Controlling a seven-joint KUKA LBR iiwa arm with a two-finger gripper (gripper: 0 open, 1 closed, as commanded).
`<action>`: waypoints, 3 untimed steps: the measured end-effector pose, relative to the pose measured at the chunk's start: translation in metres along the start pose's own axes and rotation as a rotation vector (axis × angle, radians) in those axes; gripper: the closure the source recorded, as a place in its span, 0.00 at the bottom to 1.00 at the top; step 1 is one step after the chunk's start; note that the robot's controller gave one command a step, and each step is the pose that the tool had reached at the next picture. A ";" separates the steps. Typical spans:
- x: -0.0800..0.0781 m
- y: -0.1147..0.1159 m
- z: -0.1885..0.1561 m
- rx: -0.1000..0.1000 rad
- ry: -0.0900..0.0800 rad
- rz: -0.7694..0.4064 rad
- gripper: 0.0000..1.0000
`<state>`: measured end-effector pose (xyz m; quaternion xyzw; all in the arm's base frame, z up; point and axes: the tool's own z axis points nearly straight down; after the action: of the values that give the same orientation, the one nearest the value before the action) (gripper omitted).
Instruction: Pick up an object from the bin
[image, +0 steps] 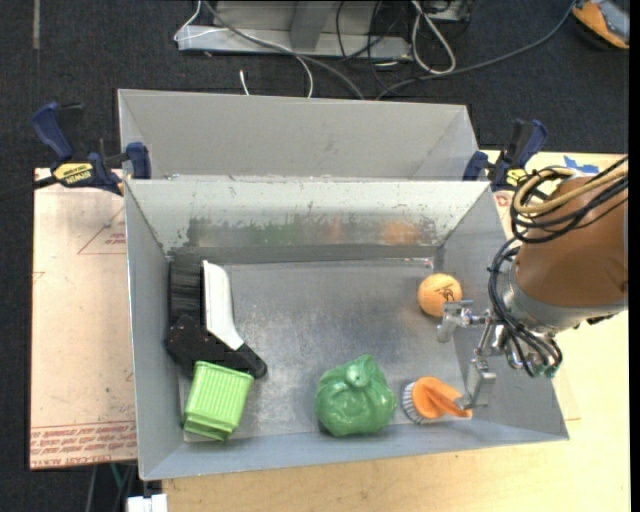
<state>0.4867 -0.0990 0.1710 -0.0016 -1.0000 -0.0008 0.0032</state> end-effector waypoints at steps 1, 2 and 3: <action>-0.002 0.000 -0.003 0.001 -0.007 -0.003 0.00; 0.003 -0.008 0.017 0.000 -0.006 0.060 0.00; 0.001 -0.007 0.046 0.001 -0.021 0.074 0.00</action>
Offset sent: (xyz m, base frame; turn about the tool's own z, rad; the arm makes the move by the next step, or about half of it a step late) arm -0.0045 -0.0109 -0.0200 0.0726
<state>0.4856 -0.1059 0.1255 -0.0385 -0.9992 0.0000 -0.0071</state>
